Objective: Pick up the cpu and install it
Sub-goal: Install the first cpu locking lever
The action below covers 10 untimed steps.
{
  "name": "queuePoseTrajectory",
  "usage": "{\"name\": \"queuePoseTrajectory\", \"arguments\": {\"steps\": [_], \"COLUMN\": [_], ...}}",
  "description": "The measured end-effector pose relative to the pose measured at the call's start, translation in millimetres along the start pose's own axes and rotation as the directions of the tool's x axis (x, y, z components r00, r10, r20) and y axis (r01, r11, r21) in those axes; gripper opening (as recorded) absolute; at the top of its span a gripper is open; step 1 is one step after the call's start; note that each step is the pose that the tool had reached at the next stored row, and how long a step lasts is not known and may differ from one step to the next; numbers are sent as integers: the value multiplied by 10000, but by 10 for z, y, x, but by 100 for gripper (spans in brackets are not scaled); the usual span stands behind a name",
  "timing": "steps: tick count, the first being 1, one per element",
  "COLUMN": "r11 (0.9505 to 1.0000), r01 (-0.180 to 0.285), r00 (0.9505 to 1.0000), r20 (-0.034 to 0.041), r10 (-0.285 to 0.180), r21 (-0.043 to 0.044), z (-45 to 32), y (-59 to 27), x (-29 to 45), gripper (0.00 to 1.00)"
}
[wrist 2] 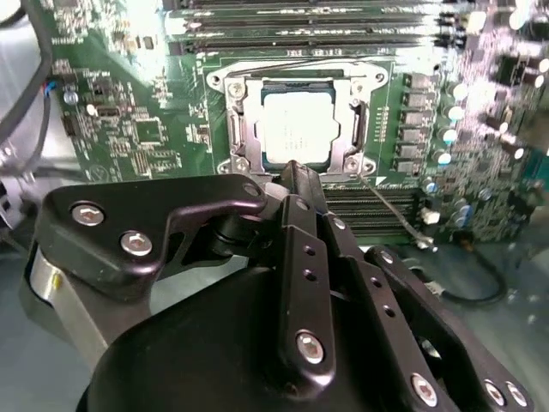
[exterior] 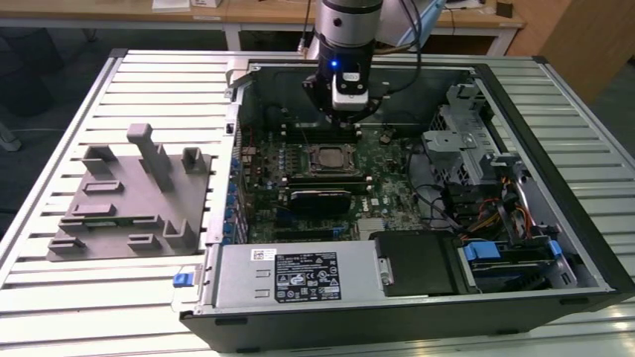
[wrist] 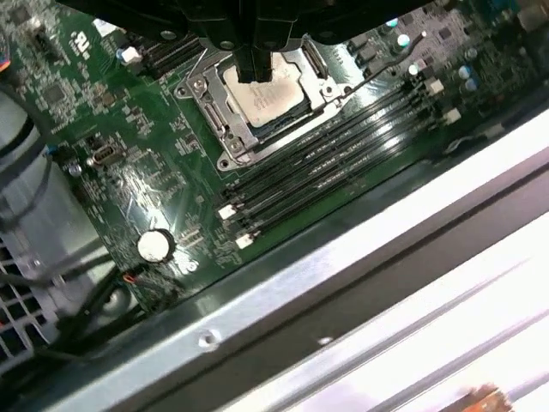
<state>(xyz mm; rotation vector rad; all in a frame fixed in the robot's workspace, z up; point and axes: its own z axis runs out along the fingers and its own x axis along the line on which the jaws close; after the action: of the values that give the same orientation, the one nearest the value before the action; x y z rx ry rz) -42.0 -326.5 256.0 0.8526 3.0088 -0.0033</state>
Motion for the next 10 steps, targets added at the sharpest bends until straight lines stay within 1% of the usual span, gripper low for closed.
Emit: {"name": "queuePoseTrajectory", "arguments": {"steps": [3,5,8,10], "r11": [9985,9958,9895,9834], "r01": [549,913,1444,1815], "r00": [9985,9958,9895,9834], "r20": [0,-1,-1,-1], "r10": [-549,-913,-1444,-1815], "r21": [-8,-13,-21,-27], "z": [2,4,5,6], "y": [0,0,0,0], "x": [0,0,0,0], "gripper": [11,11,11,11]}}
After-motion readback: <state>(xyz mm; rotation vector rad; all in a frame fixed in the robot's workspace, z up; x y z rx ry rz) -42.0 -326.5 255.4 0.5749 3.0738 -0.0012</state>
